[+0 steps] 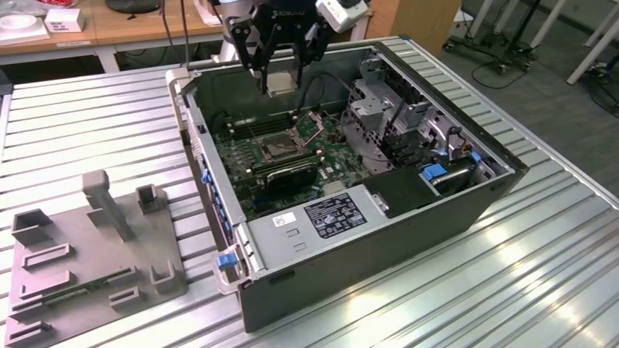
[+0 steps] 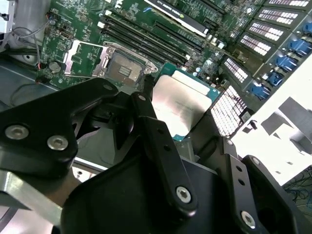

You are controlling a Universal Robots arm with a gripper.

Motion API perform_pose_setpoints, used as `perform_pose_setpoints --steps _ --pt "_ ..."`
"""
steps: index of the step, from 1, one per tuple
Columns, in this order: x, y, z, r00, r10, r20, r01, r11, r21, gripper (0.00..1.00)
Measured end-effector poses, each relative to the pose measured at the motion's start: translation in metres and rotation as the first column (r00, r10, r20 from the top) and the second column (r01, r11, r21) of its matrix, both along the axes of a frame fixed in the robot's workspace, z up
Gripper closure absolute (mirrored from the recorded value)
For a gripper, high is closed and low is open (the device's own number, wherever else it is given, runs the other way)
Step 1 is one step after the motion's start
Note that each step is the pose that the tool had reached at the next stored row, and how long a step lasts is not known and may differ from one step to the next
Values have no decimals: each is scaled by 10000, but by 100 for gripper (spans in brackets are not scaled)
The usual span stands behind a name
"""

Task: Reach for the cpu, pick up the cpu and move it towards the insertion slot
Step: 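Pick up the cpu and move it towards the insertion slot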

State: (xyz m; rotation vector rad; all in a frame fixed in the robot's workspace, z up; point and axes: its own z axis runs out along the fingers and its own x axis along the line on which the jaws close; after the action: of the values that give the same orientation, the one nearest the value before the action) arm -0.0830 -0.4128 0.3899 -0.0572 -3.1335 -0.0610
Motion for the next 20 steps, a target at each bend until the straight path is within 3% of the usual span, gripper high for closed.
perform_pose_setpoints --steps 4,9,15,20 --pt "12 9 -1 9998 187 1 -187 9998 0 45" --pt "18 10 -3 9971 766 0 -766 9971 0 45" --pt "45 25 -4 9964 846 0 -846 9964 -1 45" --pt "76 64 -5 9960 891 -1 -891 9960 0 45"
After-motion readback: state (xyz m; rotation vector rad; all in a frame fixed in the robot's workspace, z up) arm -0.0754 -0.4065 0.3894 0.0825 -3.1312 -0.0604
